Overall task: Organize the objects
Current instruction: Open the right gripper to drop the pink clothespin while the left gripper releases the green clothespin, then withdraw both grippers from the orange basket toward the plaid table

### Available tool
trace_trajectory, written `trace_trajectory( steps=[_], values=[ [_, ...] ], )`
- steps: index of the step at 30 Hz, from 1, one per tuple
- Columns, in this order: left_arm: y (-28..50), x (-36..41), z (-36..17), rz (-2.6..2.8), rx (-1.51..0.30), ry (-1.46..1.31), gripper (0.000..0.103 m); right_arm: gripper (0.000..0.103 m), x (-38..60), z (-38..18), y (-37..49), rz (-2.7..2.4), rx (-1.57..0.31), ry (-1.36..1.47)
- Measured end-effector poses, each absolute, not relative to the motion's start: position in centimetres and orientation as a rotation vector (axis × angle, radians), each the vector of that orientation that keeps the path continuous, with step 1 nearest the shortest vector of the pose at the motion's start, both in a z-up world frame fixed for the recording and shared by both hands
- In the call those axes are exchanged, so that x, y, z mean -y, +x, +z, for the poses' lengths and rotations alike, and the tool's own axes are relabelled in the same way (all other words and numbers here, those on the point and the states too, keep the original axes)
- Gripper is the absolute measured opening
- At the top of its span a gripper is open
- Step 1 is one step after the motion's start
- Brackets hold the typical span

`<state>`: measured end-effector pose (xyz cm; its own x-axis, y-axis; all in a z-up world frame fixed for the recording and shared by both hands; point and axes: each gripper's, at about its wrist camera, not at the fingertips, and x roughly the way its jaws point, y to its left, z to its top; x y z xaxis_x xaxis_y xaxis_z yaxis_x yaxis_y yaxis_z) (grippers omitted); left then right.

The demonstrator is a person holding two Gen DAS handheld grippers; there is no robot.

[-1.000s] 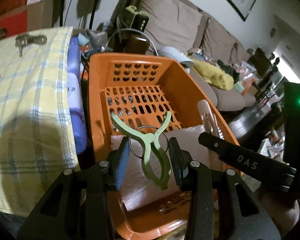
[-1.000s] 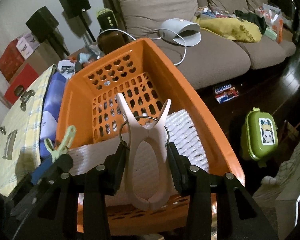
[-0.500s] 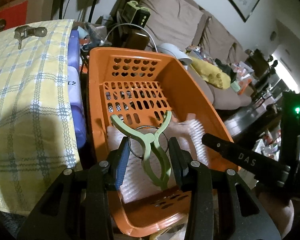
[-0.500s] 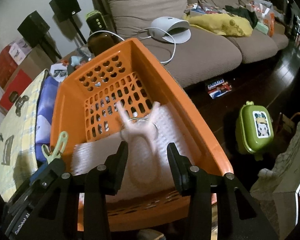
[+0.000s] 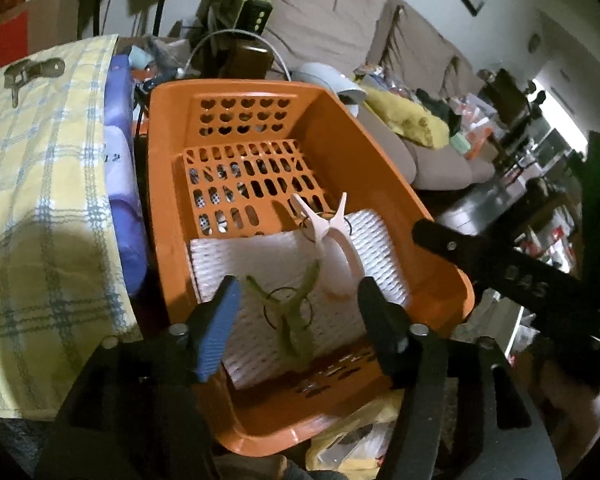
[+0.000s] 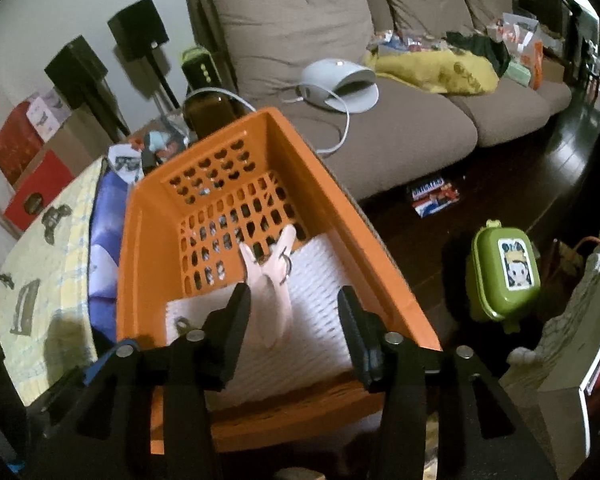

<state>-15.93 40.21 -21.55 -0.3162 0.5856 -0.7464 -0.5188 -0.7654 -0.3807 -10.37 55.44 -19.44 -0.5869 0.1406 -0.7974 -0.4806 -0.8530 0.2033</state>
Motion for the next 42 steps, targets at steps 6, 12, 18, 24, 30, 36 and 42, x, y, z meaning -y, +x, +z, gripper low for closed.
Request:
trace_trajectory(
  steps=[6, 12, 18, 24, 30, 36, 42],
  values=[
    [-15.9, -38.4, -19.3, 2.120, 0.157, -1.188, 0.066, 0.048, -56.0, -20.0, -10.3, 2.422, -0.599, -1.201],
    [-16.5, -35.4, -16.3, 2.212, 0.180, -1.101, 0.070, 0.048, -55.6, -19.8, -10.3, 2.440, -0.601, -1.199],
    [-17.2, -32.0, -14.4, 2.224, 0.268, -1.072, 0.070, 0.048, -54.8, -19.4, -10.7, 2.475, -0.589, -1.210],
    [-17.3, -29.0, -12.9, 2.277, 0.290, -1.023, 0.070, 0.038, -53.9, -19.1, -10.9, 2.528, -0.576, -1.212],
    [-18.1, -26.6, -11.8, 2.346, 0.318, -0.990, 0.070, 0.023, -53.5, -18.8, -11.0, 2.572, -0.598, -1.215],
    [-19.0, -25.1, -12.2, 2.415, 0.297, -0.998, 0.070, 0.012, -53.2, -17.4, -10.7, 2.654, -0.648, -1.165],
    [-19.5, -24.8, -11.5, 2.452, 0.307, -0.970, 0.070, 0.013, -52.5, -16.4, -10.6, 2.643, -0.610, -1.159]
  ],
)
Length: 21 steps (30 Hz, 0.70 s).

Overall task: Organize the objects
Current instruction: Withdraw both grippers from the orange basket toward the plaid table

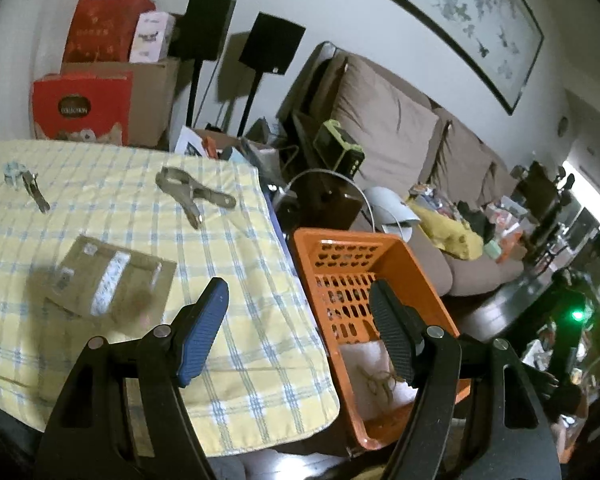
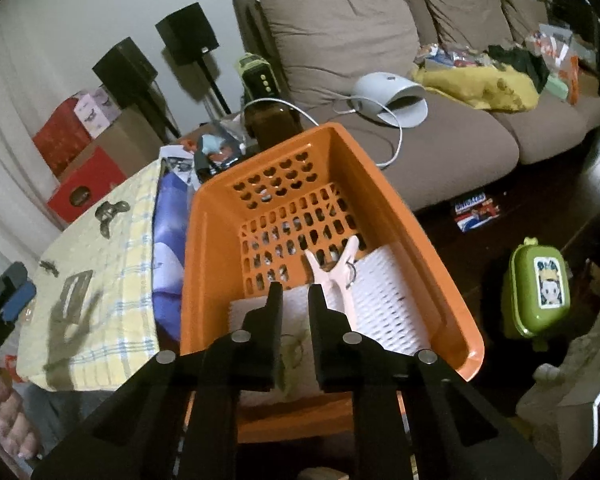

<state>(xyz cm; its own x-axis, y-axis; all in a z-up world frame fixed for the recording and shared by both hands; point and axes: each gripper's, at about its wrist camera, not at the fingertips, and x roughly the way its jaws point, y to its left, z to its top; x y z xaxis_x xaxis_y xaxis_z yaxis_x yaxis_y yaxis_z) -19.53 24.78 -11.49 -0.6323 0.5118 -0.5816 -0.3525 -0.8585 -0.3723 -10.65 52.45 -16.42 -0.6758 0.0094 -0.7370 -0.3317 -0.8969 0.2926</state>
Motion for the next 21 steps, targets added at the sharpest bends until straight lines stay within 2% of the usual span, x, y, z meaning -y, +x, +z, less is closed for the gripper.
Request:
trace_trajectory(
  steps=[8, 12, 16, 21],
  values=[
    [-19.0, -23.5, -10.3, 2.500, 0.299, -0.926, 0.070, 0.013, -50.3, -13.6, -10.5, 2.739, -0.557, -1.109],
    [-19.4, -22.0, -10.0, 2.484, 0.301, -0.930, 0.070, 0.013, -49.8, -14.0, -11.0, 2.744, -0.546, -1.127],
    [-19.2, -20.4, -9.2, 2.519, 0.238, -0.883, 0.070, 0.013, -49.9, -15.1, -11.5, 2.788, -0.676, -1.165],
    [-19.3, -18.5, -8.6, 2.619, 0.161, -0.851, 0.074, 0.013, -49.7, -16.1, -12.0, 2.758, -0.638, -1.194]
  ],
)
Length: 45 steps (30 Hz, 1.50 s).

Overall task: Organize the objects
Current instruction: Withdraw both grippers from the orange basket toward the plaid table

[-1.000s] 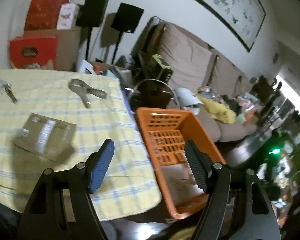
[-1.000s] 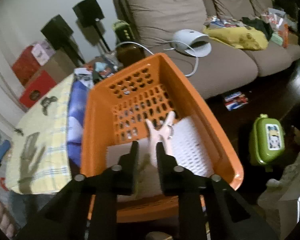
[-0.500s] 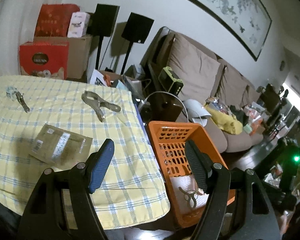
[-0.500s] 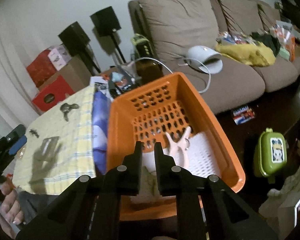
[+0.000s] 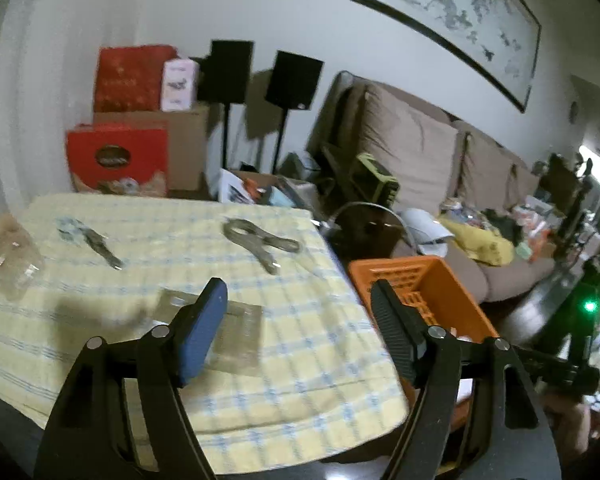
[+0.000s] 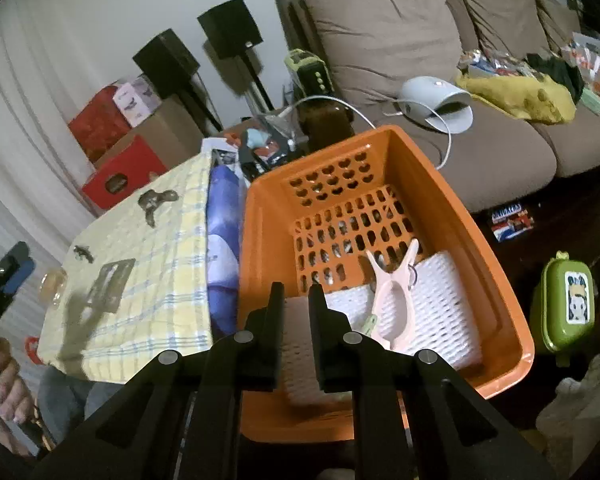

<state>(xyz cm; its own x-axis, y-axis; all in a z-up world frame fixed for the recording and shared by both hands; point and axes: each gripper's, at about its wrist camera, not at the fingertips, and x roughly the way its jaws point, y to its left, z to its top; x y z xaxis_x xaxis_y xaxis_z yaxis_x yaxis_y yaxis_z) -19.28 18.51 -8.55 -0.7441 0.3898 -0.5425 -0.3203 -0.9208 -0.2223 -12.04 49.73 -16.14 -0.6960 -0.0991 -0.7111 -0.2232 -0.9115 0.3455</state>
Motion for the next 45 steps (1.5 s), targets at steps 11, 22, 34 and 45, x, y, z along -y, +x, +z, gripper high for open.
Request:
trace_trajectory(
  steps=[11, 22, 34, 45],
  values=[
    [-21.4, -15.7, -10.0, 2.676, 0.200, -0.894, 0.077, 0.028, -52.0, -17.2, -11.5, 2.673, -0.635, -1.174],
    [-22.5, -11.0, -8.9, 2.823, 0.216, -0.886, 0.081, 0.050, -51.7, -16.1, -10.9, 2.681, -0.601, -1.169],
    [-21.0, -6.0, -5.3, 2.846, 0.288, -0.684, 0.100, 0.080, -45.8, -6.6, -5.6, 2.825, -0.438, -0.924],
    [-19.2, -3.3, -3.0, 2.728, 0.436, -0.628, 0.102, 0.094, -40.4, -3.2, -8.8, 2.881, -0.379, -0.851]
  ],
)
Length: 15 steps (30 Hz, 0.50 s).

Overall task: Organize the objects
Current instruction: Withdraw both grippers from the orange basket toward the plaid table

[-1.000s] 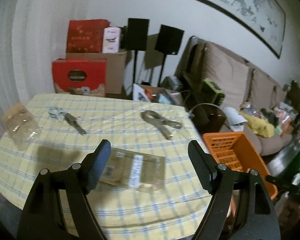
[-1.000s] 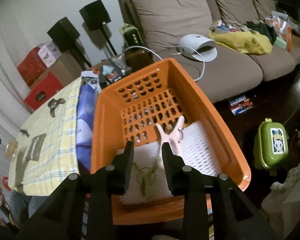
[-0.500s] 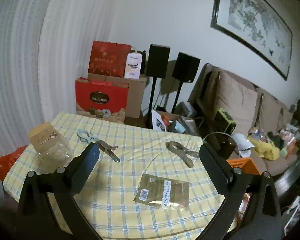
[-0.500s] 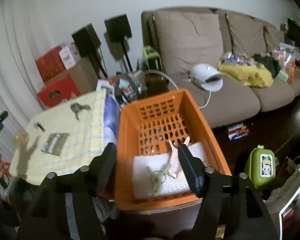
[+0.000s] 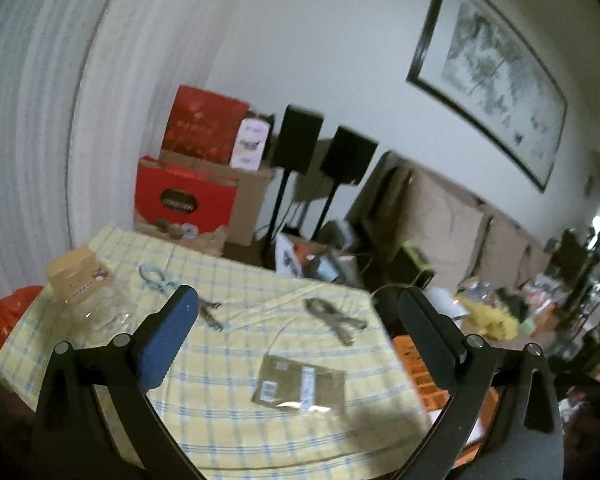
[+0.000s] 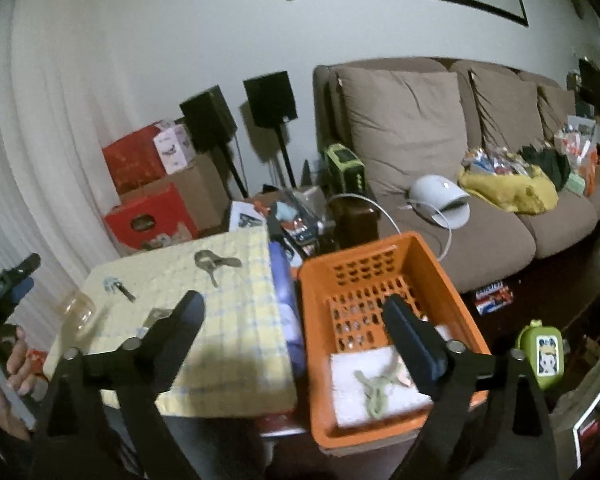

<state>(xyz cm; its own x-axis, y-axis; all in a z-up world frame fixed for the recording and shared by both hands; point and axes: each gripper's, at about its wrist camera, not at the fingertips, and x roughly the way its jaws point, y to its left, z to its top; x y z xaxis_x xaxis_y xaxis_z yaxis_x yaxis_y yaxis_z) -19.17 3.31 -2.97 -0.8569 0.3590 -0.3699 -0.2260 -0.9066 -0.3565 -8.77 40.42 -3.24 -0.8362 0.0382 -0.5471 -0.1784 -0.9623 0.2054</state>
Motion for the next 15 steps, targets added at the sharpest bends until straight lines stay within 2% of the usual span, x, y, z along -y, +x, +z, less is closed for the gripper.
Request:
trace_trajectory(
  steps=[3, 5, 15],
  values=[
    [-18.6, -3.1, -2.3, 2.738, 0.406, -0.603, 0.103, 0.095, -38.8, -2.9, -9.8, 2.903, -0.379, -0.847],
    [-18.5, -2.8, -2.1, 2.755, 0.379, -0.604, 0.103, 0.102, -37.8, -2.8, -10.4, 2.914, -0.393, -0.841],
    [-18.0, 2.4, -2.6, 2.848, 0.304, -0.613, 0.103, 0.102, -32.2, -4.0, -14.9, 2.991, -0.360, -0.916]
  ],
)
